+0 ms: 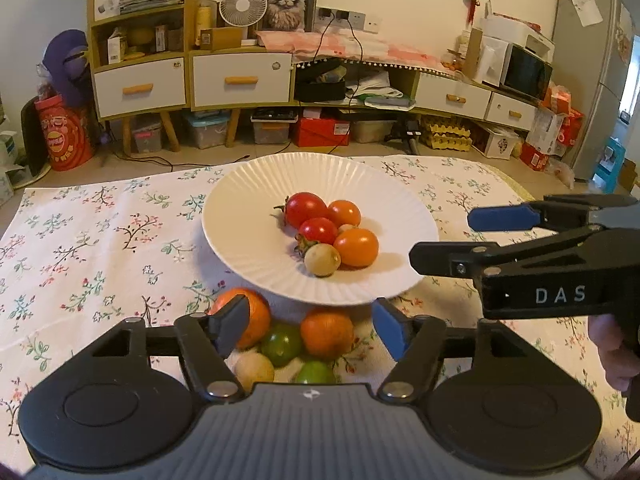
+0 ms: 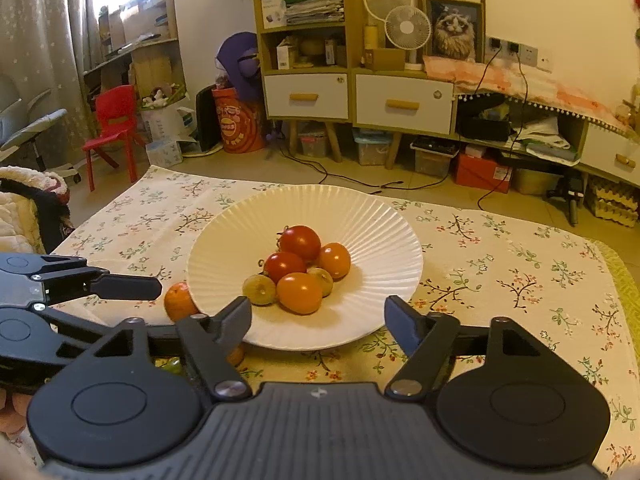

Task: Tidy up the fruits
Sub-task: 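Withdraw both grippers from the bowl back toward the fruit cluster, then grasp a brownish-yellow tomato with the left gripper while the right grasps a green tomato, then carry both tomatoes into the white bowl and open both grippers, then withdraw both grippers from the bowl toward the remaining fruits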

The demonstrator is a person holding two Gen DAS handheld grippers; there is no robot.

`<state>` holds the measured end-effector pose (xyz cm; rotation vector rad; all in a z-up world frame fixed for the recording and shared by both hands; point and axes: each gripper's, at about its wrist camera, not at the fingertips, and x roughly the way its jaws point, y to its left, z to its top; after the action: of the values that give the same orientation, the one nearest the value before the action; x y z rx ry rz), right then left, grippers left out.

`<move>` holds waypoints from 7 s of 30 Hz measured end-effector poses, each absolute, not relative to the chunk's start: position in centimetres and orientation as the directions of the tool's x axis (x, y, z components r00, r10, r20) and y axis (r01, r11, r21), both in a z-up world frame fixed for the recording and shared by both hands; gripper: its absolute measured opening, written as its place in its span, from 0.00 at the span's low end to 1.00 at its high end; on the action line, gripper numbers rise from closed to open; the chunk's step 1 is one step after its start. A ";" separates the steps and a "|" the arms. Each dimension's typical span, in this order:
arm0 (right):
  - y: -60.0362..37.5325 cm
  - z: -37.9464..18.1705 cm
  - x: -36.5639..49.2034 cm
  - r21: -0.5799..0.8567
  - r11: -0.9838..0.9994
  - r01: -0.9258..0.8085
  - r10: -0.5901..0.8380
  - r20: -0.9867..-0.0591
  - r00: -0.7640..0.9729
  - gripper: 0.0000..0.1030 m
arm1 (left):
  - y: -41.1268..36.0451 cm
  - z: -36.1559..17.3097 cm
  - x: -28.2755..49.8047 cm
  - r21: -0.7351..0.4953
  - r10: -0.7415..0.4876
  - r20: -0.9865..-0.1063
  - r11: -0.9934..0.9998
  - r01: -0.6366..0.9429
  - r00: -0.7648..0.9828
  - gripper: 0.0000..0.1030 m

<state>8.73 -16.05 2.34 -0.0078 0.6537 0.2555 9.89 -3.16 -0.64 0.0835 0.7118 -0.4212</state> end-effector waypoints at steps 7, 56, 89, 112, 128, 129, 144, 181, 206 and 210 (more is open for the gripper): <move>-15.5 2.5 7.7 0.075 0.962 -0.264 0.253 -0.611 0.750 0.76 | -3.2 -0.6 8.7 -0.075 -0.364 -0.645 0.905 0.419 0.672 0.78; -12.1 -0.4 4.8 0.049 0.944 -0.328 0.268 -0.697 0.666 0.92 | 3.0 -5.5 4.4 -0.021 -0.255 -0.703 0.940 0.340 0.664 0.91; -8.7 -2.5 5.1 -0.002 0.919 -0.394 0.284 -0.692 0.664 0.75 | 4.6 -5.3 6.6 -0.042 -0.239 -0.666 0.958 0.284 0.707 0.26; -7.7 -2.1 5.8 0.019 0.911 -0.412 0.316 -0.674 0.668 0.29 | 4.5 -5.1 6.6 -0.044 -0.231 -0.672 0.961 0.274 0.703 0.25; -8.2 -1.3 5.5 0.029 0.906 -0.421 0.329 -0.673 0.662 0.28 | 4.1 -4.1 6.5 -0.044 -0.230 -0.663 0.962 0.270 0.712 0.25; -8.3 -1.2 5.5 0.028 0.907 -0.421 0.329 -0.672 0.664 0.28 | 4.1 -4.0 6.5 -0.042 -0.230 -0.661 0.962 0.271 0.714 0.25; -10.0 1.5 4.9 0.042 0.917 -0.397 0.338 -0.612 0.715 0.28 | 2.4 -1.9 6.2 -0.059 -0.255 -0.624 0.958 0.281 0.739 0.25; -16.9 0.9 10.7 0.050 0.970 -0.239 0.219 -0.610 0.762 0.29 | -3.5 -1.3 16.1 -0.112 -0.322 -0.646 0.937 0.332 0.692 0.25; -17.0 1.4 10.2 0.068 0.970 -0.233 0.225 -0.604 0.764 0.42 | -2.8 -0.7 15.2 -0.089 -0.307 -0.645 0.940 0.330 0.700 0.40; -16.8 1.9 9.7 0.073 0.969 -0.235 0.231 -0.597 0.768 0.46 | -2.4 -0.2 14.4 -0.081 -0.306 -0.635 0.940 0.333 0.709 0.49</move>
<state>9.72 -16.78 1.92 -0.0064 0.6467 0.2528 14.38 -2.38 -0.20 0.0406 0.6977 -0.3545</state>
